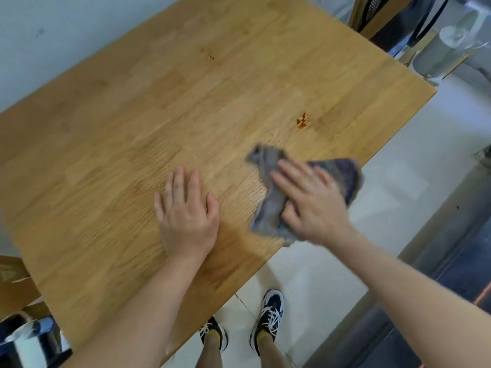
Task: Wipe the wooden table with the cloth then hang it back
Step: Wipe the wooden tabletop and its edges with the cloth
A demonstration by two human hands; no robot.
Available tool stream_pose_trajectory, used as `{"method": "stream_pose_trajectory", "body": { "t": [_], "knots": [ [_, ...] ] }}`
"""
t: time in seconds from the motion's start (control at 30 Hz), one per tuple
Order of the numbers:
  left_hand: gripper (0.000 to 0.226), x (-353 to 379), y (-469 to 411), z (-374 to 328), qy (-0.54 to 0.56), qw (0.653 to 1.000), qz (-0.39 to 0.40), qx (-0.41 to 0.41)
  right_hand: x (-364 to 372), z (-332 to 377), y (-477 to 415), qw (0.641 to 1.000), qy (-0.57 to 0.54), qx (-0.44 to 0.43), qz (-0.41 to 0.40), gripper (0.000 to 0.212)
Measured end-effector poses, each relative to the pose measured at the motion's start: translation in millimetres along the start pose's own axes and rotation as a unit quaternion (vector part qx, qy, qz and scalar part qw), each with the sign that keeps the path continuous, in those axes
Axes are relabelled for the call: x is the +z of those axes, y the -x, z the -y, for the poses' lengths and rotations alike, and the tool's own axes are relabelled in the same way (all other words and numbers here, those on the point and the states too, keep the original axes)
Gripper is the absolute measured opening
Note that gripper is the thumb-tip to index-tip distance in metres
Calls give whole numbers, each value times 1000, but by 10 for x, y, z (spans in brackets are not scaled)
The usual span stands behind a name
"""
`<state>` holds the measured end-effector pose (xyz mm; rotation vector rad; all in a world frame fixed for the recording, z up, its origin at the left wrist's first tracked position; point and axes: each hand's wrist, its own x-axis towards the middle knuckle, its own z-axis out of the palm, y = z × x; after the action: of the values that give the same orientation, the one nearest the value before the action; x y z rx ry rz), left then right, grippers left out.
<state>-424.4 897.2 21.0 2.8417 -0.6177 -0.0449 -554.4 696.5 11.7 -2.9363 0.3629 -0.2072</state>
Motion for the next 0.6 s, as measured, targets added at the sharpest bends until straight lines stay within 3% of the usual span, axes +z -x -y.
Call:
{"method": "stream_pose_trajectory", "body": {
  "t": [0.13, 0.23, 0.33, 0.37, 0.47, 0.53, 0.6],
  "knots": [
    [57, 25, -19, -2, 3, 1000, -4, -2, -1, 142, -150, 990, -3, 137, -24, 58],
    [55, 27, 21, -18, 7, 1000, -10, 2, 95, 623, 114, 999, -12, 30, 16, 57],
    [55, 26, 4, 12, 14, 1000, -7, 4, 26, 287, 97, 994, 9, -93, 61, 57],
    [55, 25, -1, 17, 13, 1000, -4, 4, -1, 94, 30, 995, 19, -80, 61, 57],
    [52, 28, 0, 14, 6, 1000, -6, 6, -91, -308, -181, 997, 21, 68, 30, 59],
    [51, 31, 6, 3, -4, 1000, -5, 12, -52, -183, -235, 990, 16, 136, 19, 60],
    [51, 12, 9, -13, -13, 1000, -1, 12, 31, 182, -207, 989, 10, 147, 18, 59]
  ]
}}
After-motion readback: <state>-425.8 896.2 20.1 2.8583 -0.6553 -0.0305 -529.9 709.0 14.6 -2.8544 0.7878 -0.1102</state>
